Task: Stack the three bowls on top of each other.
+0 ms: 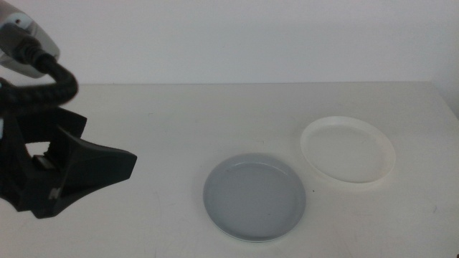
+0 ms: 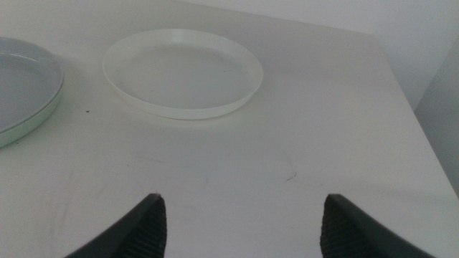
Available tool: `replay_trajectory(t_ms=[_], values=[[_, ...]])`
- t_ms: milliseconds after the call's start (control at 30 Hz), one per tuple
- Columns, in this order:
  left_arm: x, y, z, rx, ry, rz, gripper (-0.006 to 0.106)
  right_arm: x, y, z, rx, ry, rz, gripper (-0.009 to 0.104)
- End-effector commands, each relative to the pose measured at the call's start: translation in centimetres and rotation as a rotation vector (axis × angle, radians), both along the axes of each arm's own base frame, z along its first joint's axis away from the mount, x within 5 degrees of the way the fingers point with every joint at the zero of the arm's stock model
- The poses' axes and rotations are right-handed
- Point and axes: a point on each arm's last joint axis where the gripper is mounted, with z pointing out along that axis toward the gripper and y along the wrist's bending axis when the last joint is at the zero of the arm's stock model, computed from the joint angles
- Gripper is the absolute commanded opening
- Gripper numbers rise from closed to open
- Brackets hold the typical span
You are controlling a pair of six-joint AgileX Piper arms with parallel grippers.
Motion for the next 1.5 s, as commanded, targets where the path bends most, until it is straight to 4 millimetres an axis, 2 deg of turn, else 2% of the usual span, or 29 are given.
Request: replay_trajectory(t_ms=[0, 67, 200, 333, 467, 700, 900, 1067, 1300, 1467], values=[[-0.1, -0.1, 1.3, -0.064, -0.06, 0.012, 0.105, 0.0, -0.1, 0.9, -0.001, -0.105, -0.01, 0.055], [-0.1, -0.1, 1.3, -0.064, -0.06, 0.012, 0.105, 0.0, -0.1, 1.1, -0.005, -0.104, -0.009, 0.055], [-0.1, -0.1, 1.3, -0.063, -0.059, 0.012, 0.105, -0.3, 0.0, 4.3, -0.009, -0.111, -0.001, 0.055], [-0.1, -0.1, 1.3, -0.063, -0.059, 0.012, 0.105, -0.3, 0.0, 8.4, -0.012, -0.097, 0.008, 0.055], [-0.1, -0.1, 1.3, -0.063, -0.059, 0.012, 0.105, 0.3, 0.2, 11.5, -0.015, 0.015, 0.023, 0.055], [-0.1, -0.1, 1.3, -0.063, -0.059, 0.012, 0.105, 2.4, 0.4, 15.7, -0.014, 0.256, 0.053, 0.055], [-0.1, -0.1, 1.3, -0.063, -0.059, 0.012, 0.105, 6.5, 0.5, 19.6, 0.145, 0.377, -0.027, 0.055], [-0.1, -0.1, 1.3, -0.063, -0.059, 0.012, 0.105, 10.8, 0.6, 22.1, 0.213, 0.48, -0.071, 0.055], [-0.1, -0.1, 1.3, -0.063, -0.059, 0.012, 0.105, 17.6, 0.7, 22.9, 0.207, 0.57, -0.078, 0.055], [-0.1, -0.1, 1.3, -0.063, -0.059, 0.012, 0.105, 21.8, 0.7, 22.0, 0.206, 0.614, -0.085, 0.055]])
